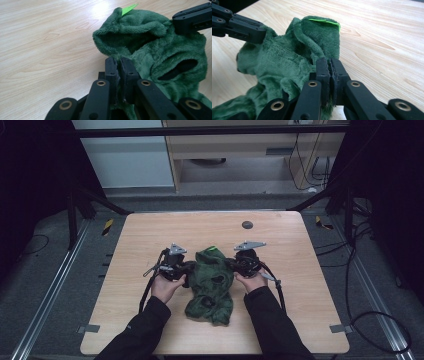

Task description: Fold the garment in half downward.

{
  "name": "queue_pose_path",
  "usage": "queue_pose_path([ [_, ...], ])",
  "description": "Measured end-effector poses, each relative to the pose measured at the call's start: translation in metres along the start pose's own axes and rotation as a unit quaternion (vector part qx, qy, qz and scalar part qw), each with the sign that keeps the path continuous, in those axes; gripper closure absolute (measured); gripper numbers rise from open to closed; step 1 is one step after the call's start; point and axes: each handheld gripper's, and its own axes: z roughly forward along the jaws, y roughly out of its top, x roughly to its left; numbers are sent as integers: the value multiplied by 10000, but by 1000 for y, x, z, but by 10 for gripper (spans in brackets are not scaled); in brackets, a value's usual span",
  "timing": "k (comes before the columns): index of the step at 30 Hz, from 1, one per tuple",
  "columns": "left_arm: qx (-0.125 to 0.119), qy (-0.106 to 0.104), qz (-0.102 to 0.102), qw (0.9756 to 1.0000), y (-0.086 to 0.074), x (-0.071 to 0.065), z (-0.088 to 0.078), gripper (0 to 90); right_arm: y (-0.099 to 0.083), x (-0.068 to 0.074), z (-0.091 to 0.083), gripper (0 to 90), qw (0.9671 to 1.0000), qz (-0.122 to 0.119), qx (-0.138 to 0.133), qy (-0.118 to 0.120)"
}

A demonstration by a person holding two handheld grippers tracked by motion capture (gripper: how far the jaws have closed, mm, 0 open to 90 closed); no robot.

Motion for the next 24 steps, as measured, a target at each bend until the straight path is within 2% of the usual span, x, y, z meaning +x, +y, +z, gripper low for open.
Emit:
queue_pose_path([
  [4, -75, 41, -65, 9999, -4, -3, -11, 851, 0, 6, -9, 867, 9999, -112, -95, 79],
  [8, -123, -11, -82, 9999, -11, -7, -18, 851, -1, 14, -17, 867, 9996, -125, -170, 169],
  [11, -185, -62, -68, 9998, -16, -12, -28, 851, -3, 21, -24, 868, 9993, -240, -208, 216],
  [16, -169, -57, 6, 9998, -20, -14, -33, 851, -7, 24, -30, 869, 9990, -272, -239, 257],
  [24, -171, -145, -2, 9997, -27, -19, -39, 851, -19, 28, -39, 873, 9986, -278, -183, 407],
])
